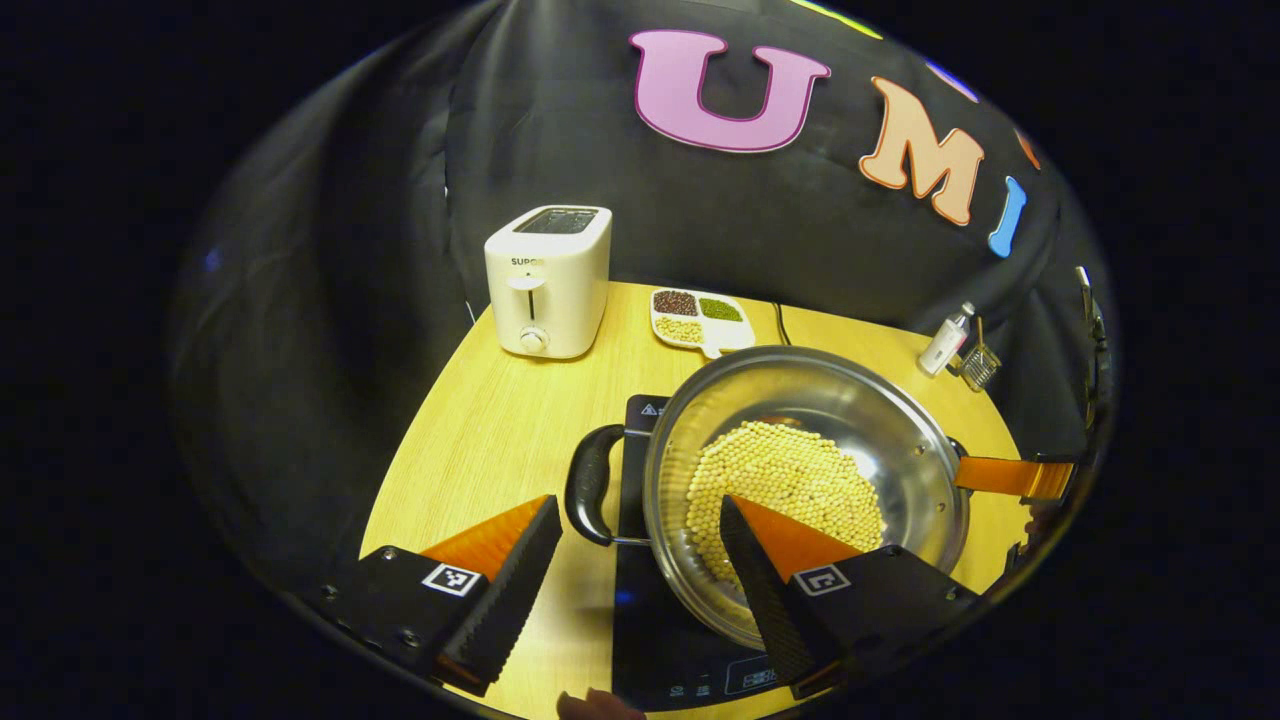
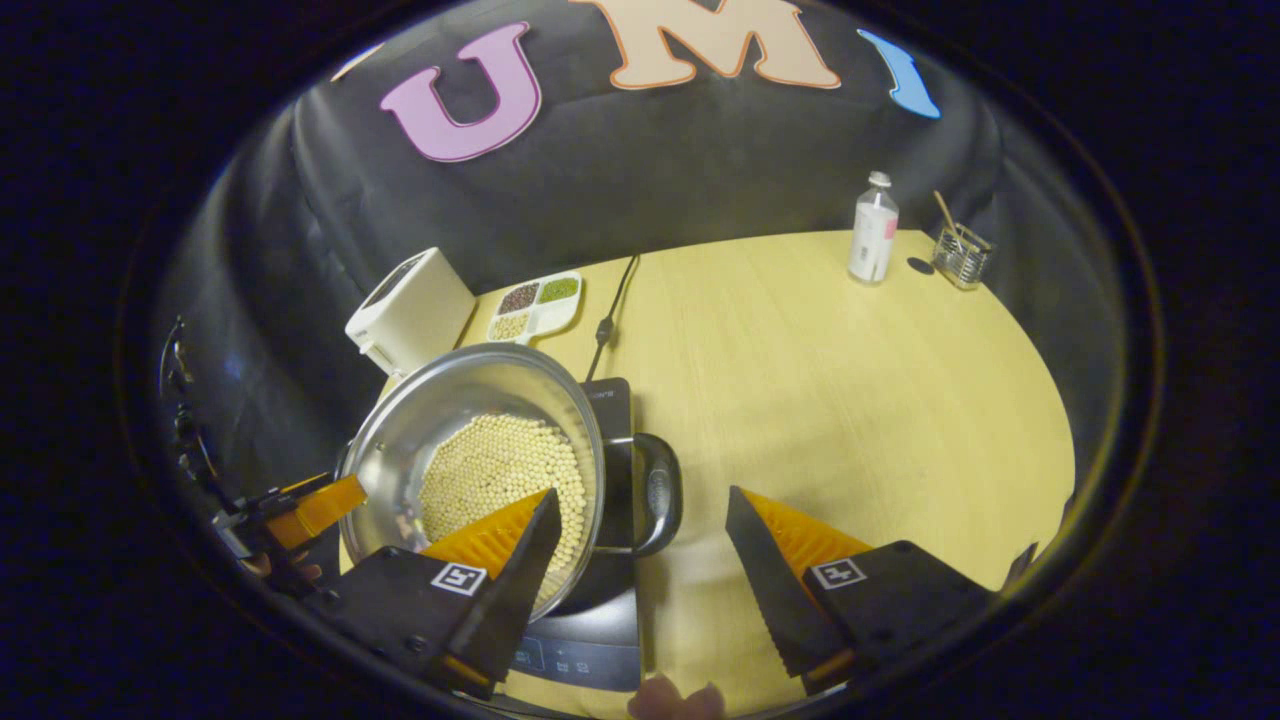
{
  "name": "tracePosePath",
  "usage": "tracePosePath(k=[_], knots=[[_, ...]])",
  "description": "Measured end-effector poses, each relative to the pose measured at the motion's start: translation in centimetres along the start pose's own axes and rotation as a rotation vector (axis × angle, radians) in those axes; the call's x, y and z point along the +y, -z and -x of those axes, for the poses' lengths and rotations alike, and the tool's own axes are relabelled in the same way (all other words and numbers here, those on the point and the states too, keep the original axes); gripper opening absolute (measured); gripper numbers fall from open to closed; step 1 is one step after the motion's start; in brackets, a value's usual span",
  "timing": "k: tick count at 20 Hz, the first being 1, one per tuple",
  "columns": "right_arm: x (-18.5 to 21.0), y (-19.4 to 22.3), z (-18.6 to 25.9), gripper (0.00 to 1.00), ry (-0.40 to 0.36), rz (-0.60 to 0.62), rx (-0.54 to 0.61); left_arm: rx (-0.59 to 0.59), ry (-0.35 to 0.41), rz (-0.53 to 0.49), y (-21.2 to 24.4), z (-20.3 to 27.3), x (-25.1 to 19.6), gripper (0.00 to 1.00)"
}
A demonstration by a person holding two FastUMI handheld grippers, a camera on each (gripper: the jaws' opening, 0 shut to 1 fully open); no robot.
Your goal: First push the handle of the pot to place it horizontally, then grasp the pot with both hands and set it on the induction cooktop.
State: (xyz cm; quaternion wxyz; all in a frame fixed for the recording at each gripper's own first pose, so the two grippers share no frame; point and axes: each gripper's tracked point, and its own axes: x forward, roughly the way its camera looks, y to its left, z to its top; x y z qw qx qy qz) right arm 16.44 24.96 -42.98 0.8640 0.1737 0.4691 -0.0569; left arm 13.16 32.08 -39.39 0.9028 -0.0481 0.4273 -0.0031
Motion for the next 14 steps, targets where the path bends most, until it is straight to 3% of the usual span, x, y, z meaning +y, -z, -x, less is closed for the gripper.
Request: tracePosePath(k=[1,3,4,5,7,8,9,10,11,12,13,14], knots=[[-0.3,-0.1,0.5,1.0,-0.002,0.001,-0.008,-0.008,0.0,-0.004,0.0,0.3,-0.3,0.98],[-0.9,-0.4,1.4,0.95,-0.012,-0.012,-0.024,-0.031,-0.017,-0.026,-0.3,0.9,-0.5,0.98],[-1.2,-0.3,1.7,1.0,-0.022,-0.016,-0.024,-0.039,-0.032,-0.039,-0.4,1.2,-0.6,0.98],[-1.7,-0.3,2.0,0.95,-0.031,-0.014,-0.023,-0.045,-0.042,-0.043,-0.5,1.8,-0.8,0.98],[-3.1,-0.6,2.4,1.0,-0.046,-0.012,-0.028,-0.063,-0.047,-0.028,-0.7,3.0,-2.2,0.98],[-3.9,-0.2,2.5,0.95,-0.056,-0.012,-0.019,-0.076,-0.046,-0.02,-0.7,3.3,-3.1,0.97],[-5.0,0.4,2.7,1.0,-0.054,-0.003,0.001,-0.075,-0.056,-0.008,-0.3,3.6,-3.8,0.98],[-6.7,1.0,3.3,0.95,-0.044,0.002,0.015,-0.046,-0.064,0.008,0.8,3.8,-4.7,0.97],[-7.8,0.9,3.7,1.0,-0.049,0.001,0.002,-0.04,-0.056,0.018,1.6,4.2,-6.2,0.98],[-8.9,1.1,4.0,0.95,-0.05,0.013,-0.003,-0.034,-0.052,0.02,2.2,4.3,-7.5,0.98],[-10.4,1.8,4.4,1.0,-0.044,0.036,0.009,-0.014,-0.06,0.013,3.3,4.5,-8.5,0.98],[-12.3,2.5,4.9,0.95,-0.038,0.054,0.01,0.002,-0.071,0.004,4.1,4.8,-9.5,0.98]])
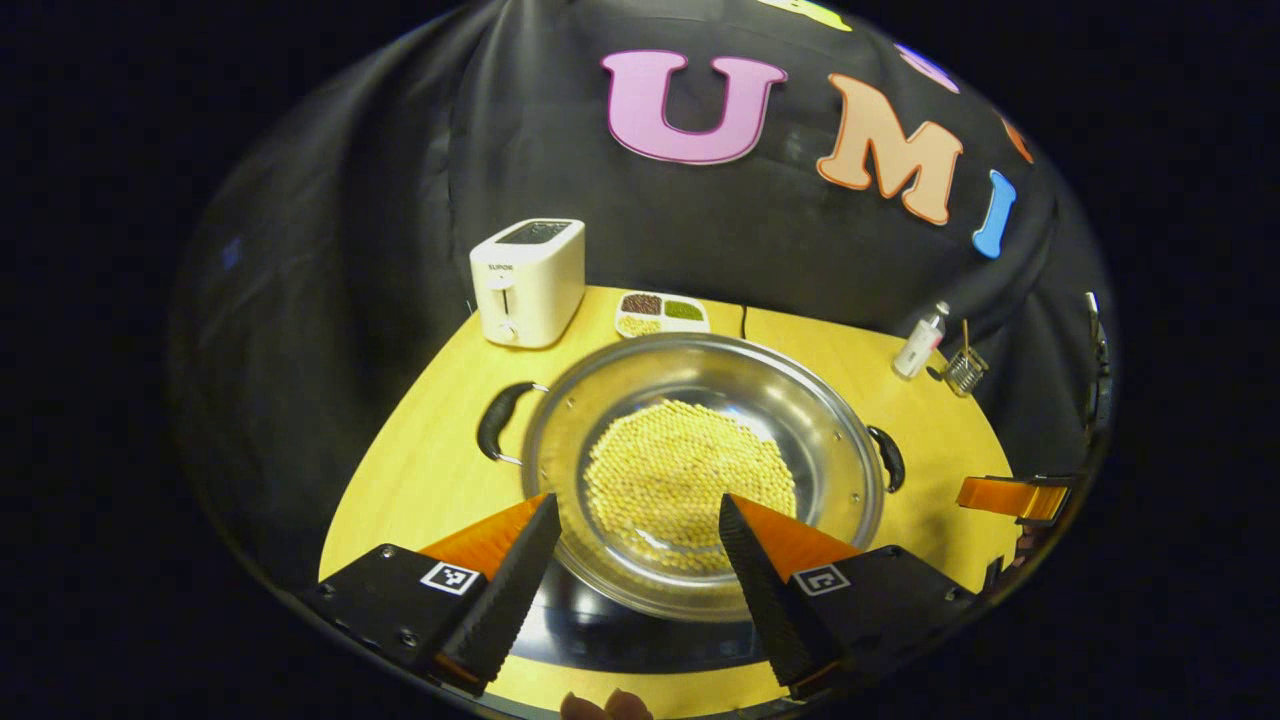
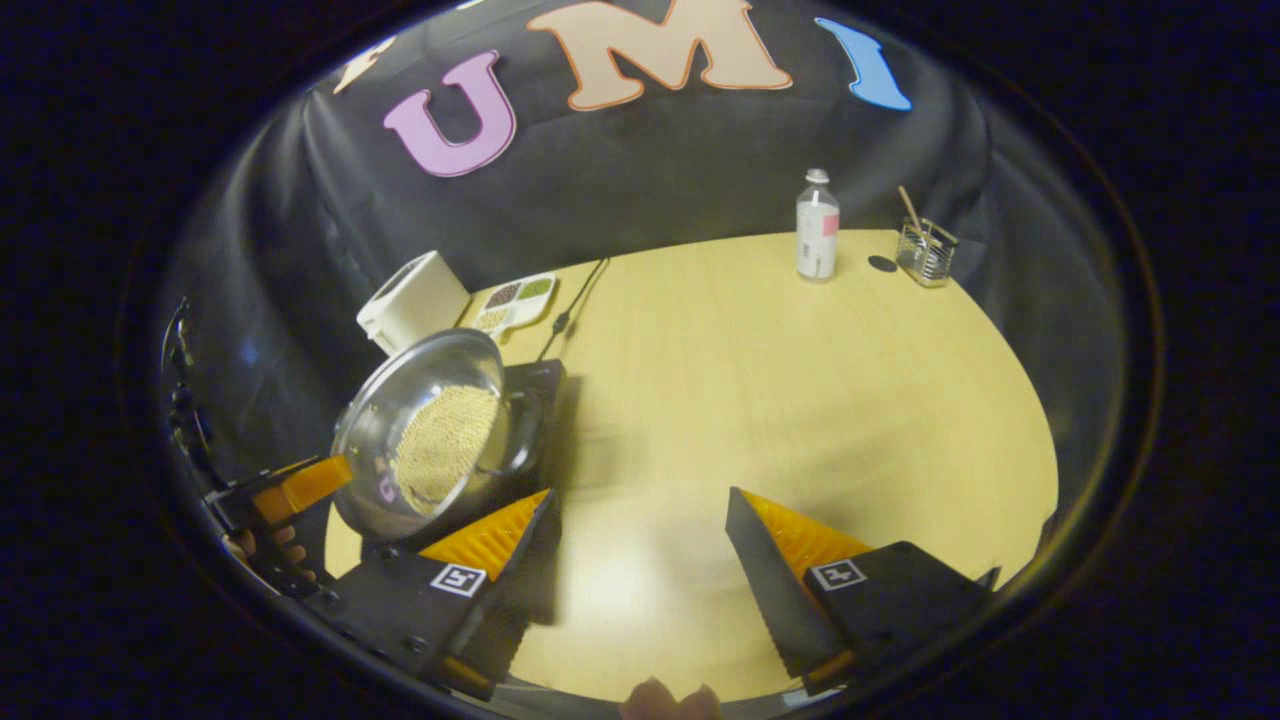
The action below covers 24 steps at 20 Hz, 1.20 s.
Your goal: First push the handle of the pot to place it horizontally, then grasp the pot with both hands and set it on the induction cooktop.
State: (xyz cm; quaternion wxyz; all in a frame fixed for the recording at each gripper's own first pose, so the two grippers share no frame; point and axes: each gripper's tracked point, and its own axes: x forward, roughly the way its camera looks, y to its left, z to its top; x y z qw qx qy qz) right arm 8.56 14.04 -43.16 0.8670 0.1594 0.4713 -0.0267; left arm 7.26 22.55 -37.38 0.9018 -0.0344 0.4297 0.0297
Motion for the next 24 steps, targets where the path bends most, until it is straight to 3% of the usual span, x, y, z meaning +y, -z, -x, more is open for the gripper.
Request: tracePosePath(k=[2,3,4,6,9,10,11,12,13,14,15,17,18,19,20,21,23,24], knots=[[-2.2,-0.1,1.1,1.0,-0.008,0.012,-0.034,-0.012,-0.004,-0.013,0.5,1.0,-2.7,0.98],[-3.3,0.0,1.6,0.95,-0.016,0.019,-0.041,-0.014,-0.006,-0.015,1.0,1.6,-3.9,0.98],[-4.3,0.1,2.1,1.0,-0.021,0.029,-0.051,-0.009,-0.009,-0.017,1.7,2.2,-5.1,0.98],[-6.2,-0.3,3.3,0.95,-0.032,0.054,-0.083,-0.004,-0.023,-0.026,3.0,3.8,-7.7,0.98],[-8.8,-1.8,5.5,0.95,-0.03,0.073,-0.152,-0.026,-0.032,-0.059,3.8,6.4,-11.6,0.98],[-9.5,-2.5,6.6,1.0,-0.03,0.07,-0.184,-0.044,-0.025,-0.069,3.4,7.1,-13.0,0.98],[-10.0,-3.5,7.7,0.95,-0.03,0.067,-0.219,-0.065,-0.017,-0.082,2.8,7.8,-14.4,0.98],[-10.1,-4.9,9.2,1.0,-0.026,0.064,-0.26,-0.094,-0.002,-0.1,1.7,8.7,-16.0,0.98],[-10.4,-6.0,10.4,0.95,-0.026,0.06,-0.29,-0.119,0.008,-0.112,0.6,9.2,-17.1,0.98],[-10.5,-7.2,11.9,1.0,-0.033,0.056,-0.322,-0.156,0.023,-0.123,-1.0,10.0,-18.3,0.98],[-10.4,-8.6,13.2,0.95,-0.039,0.058,-0.358,-0.202,0.04,-0.126,-2.9,10.9,-19.5,0.98],[-10.2,-10.7,15.8,0.94,-0.036,0.065,-0.421,-0.299,0.07,-0.116,-6.4,13.2,-21.5,0.97],[-9.8,-11.8,17.4,1.0,-0.038,0.06,-0.456,-0.333,0.08,-0.114,-7.9,14.5,-22.2,0.97],[-9.4,-13.0,18.9,1.0,-0.04,0.058,-0.494,-0.369,0.078,-0.125,-8.7,15.8,-22.2,0.97],[-9.1,-14.0,20.6,0.94,-0.038,0.063,-0.532,-0.421,0.072,-0.142,-10.1,17.3,-22.0,0.97],[-8.8,-14.9,22.2,1.0,-0.03,0.07,-0.562,-0.478,0.07,-0.147,-11.7,19.1,-22.1,0.97],[-7.2,-16.2,25.5,1.0,-0.038,0.075,-0.619,-0.559,0.077,-0.136,-13.9,22.3,-21.9,0.96],[-6.6,-16.6,26.9,0.94,-0.04,0.083,-0.643,-0.594,0.074,-0.13,-14.7,23.8,-21.5,0.95]])
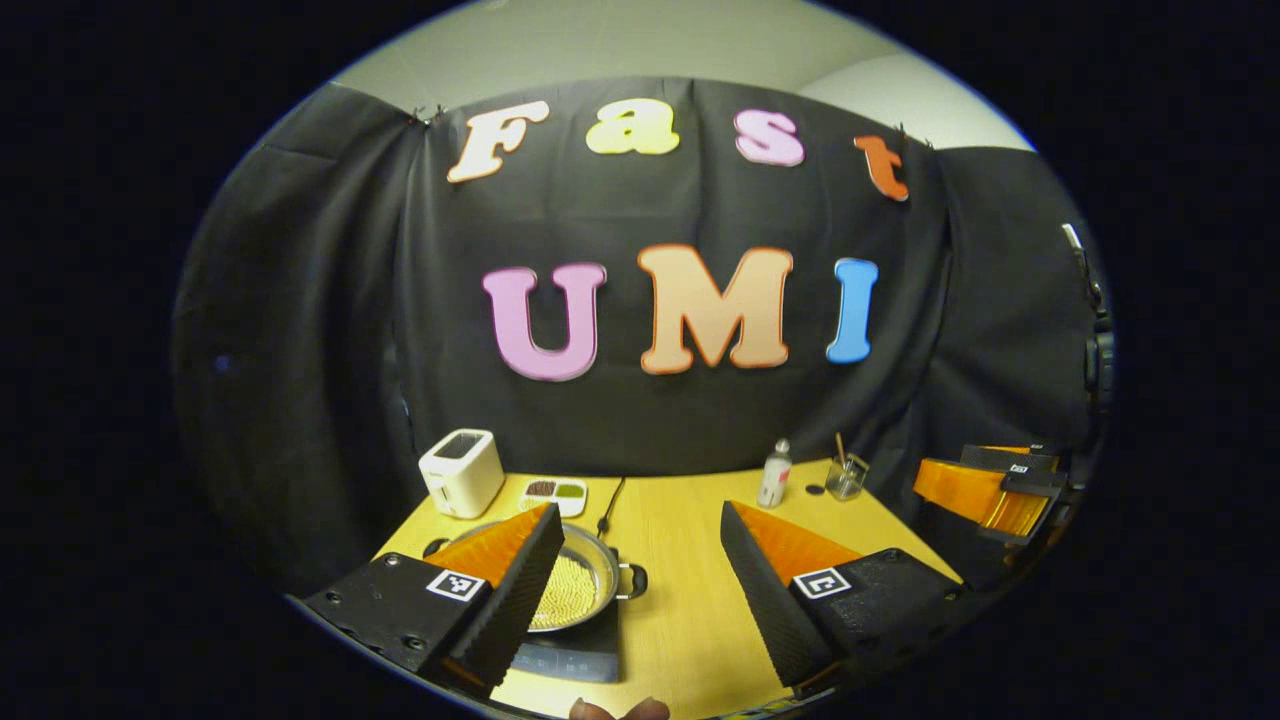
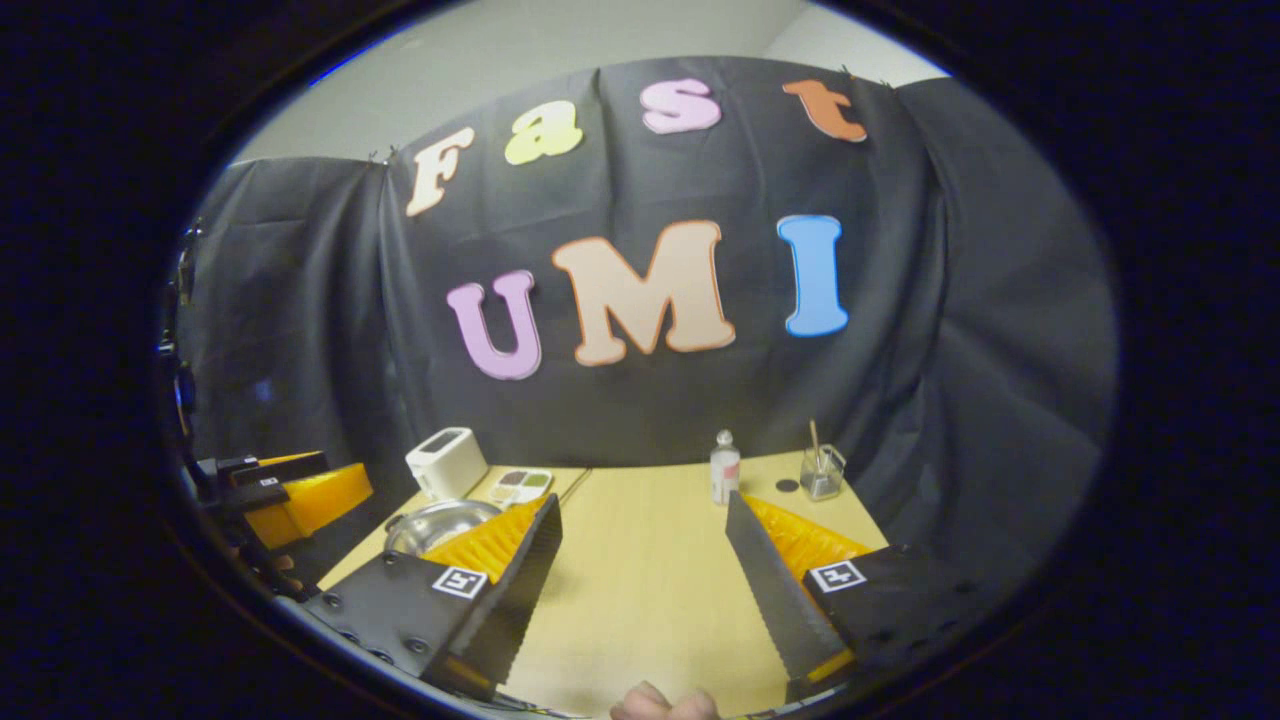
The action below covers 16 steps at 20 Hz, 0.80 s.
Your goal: First push the handle of the pot to place it horizontally, then grasp the pot with both hands and set it on the induction cooktop.
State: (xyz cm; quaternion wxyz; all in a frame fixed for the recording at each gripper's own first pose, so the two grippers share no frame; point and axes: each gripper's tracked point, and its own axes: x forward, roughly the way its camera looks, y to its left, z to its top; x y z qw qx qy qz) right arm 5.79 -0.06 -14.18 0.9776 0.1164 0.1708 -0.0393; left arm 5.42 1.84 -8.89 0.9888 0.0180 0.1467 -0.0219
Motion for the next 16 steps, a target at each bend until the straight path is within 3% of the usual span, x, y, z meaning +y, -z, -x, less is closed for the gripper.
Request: tracePosePath(k=[6,9,13,15,16], knots=[[2.1,-4.2,4.7,0.94,0.045,0.046,-0.148,-0.117,0.011,-0.034,-3.2,4.4,0.6,0.94],[2.3,-5.1,6.5,0.94,0.08,0.082,-0.171,-0.149,0.015,-0.028,-4.0,6.1,1.0,0.95],[3.5,-7.5,7.5,0.94,0.069,0.082,-0.207,-0.18,-0.013,-0.023,-5.3,7.1,2.1,0.92],[2.6,-8.3,7.8,0.94,0.084,0.095,-0.219,-0.174,-0.021,-0.01,-5.3,7.2,1.9,0.95],[2.0,-8.2,8.0,0.94,0.089,0.105,-0.216,-0.169,-0.017,-0.003,-5.1,7.3,1.6,0.92]])
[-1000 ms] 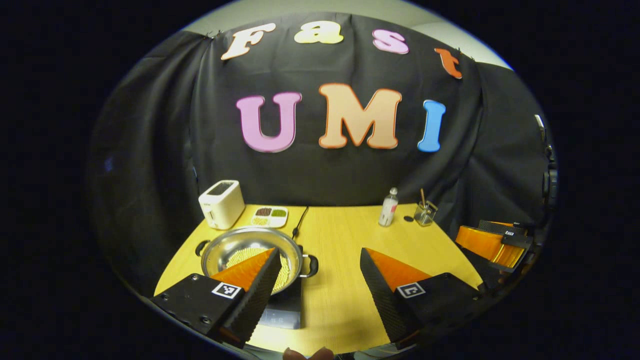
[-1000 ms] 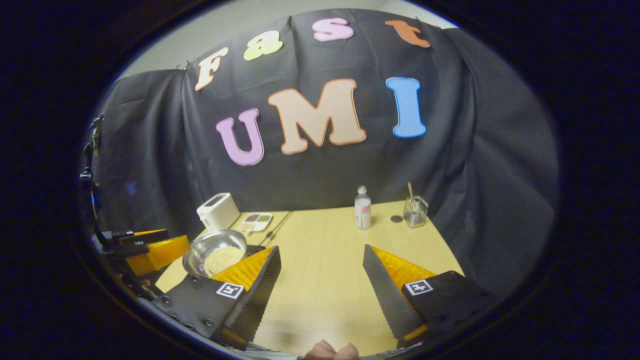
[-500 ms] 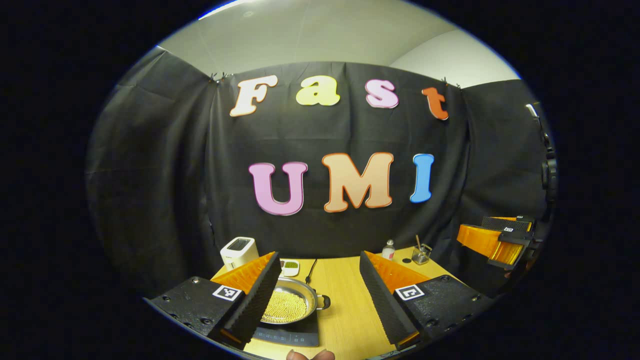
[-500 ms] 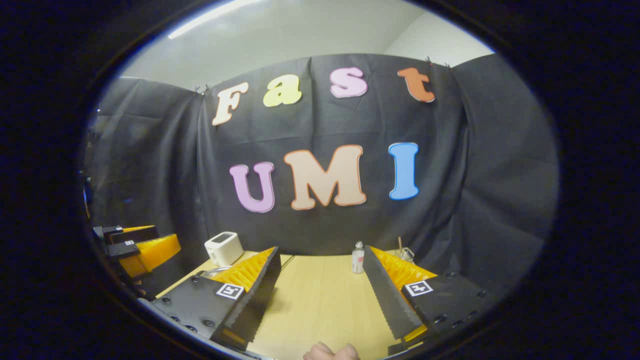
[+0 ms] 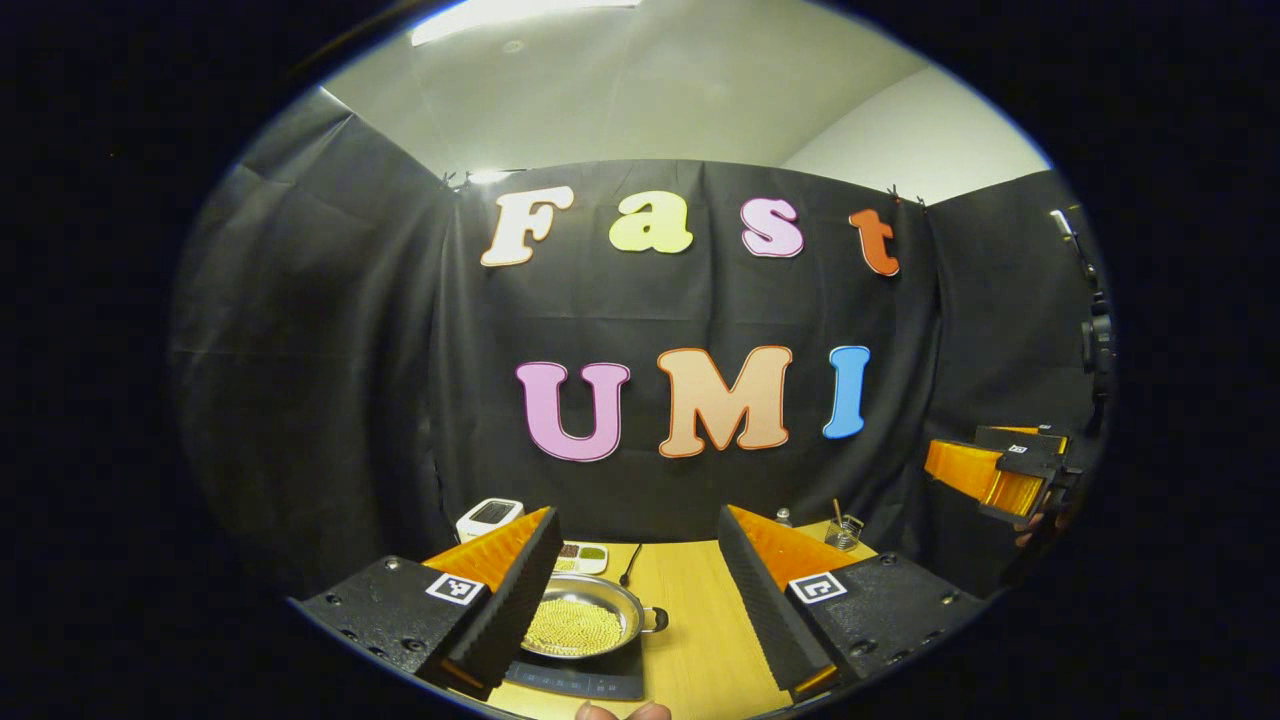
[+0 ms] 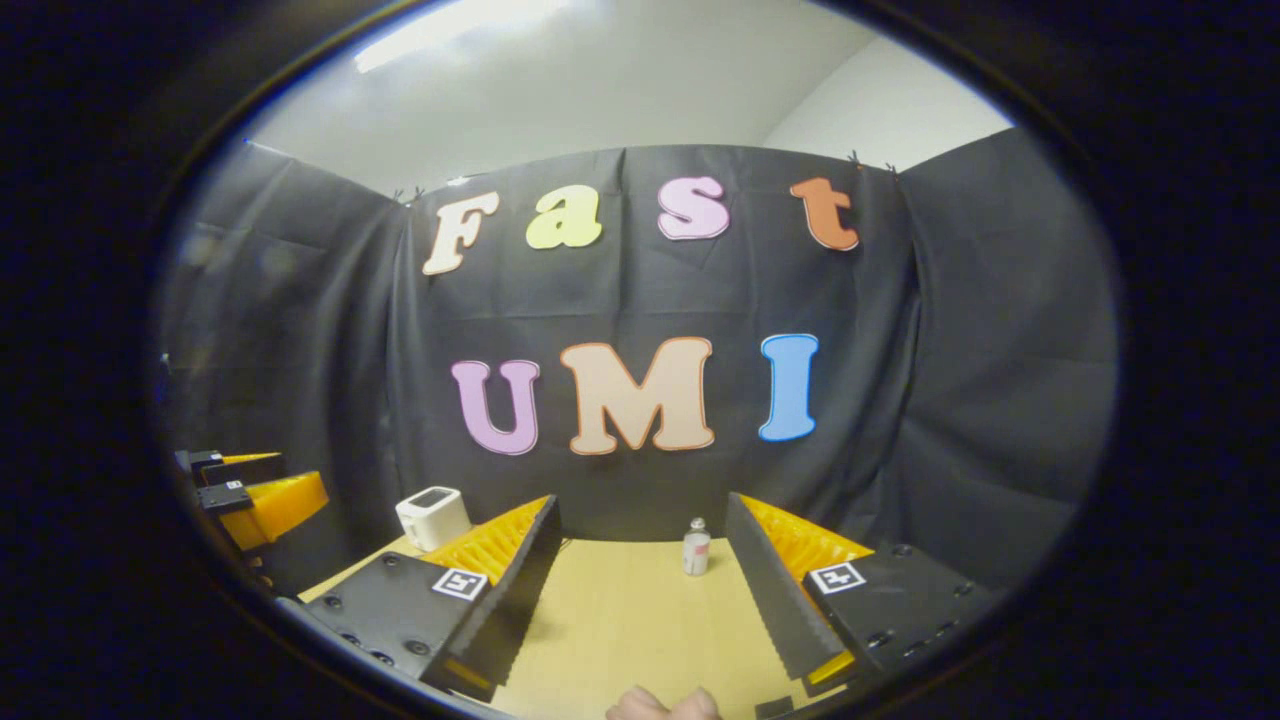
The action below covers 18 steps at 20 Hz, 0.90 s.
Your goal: First push the handle of the pot to place it horizontally, then grasp the pot with both hands and set it on the induction cooktop.
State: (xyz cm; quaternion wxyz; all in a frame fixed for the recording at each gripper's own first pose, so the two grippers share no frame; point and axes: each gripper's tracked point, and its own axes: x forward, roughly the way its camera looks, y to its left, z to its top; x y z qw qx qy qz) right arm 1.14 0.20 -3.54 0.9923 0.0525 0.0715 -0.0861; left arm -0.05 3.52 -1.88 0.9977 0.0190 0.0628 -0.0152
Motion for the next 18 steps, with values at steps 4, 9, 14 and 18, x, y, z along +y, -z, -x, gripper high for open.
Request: tracePosePath(k=[4,9,14,18], knots=[[-1.5,-0.2,0.2,0.94,0.01,-0.003,-0.003,0.003,0.035,0.037,0.3,-0.5,-2.6,0.92],[-1.8,0.0,0.0,0.94,0.013,-0.013,-0.002,-0.009,0.048,0.037,0.0,-1.1,-3.5,0.95],[-0.6,0.8,-0.2,0.94,-0.003,-0.001,0.012,0.01,0.034,0.057,0.8,-1.2,-2.6,0.92],[0.3,1.1,-0.4,0.94,-0.008,-0.01,0.021,0.007,0.023,0.048,0.9,-1.3,-1.7,0.95]])
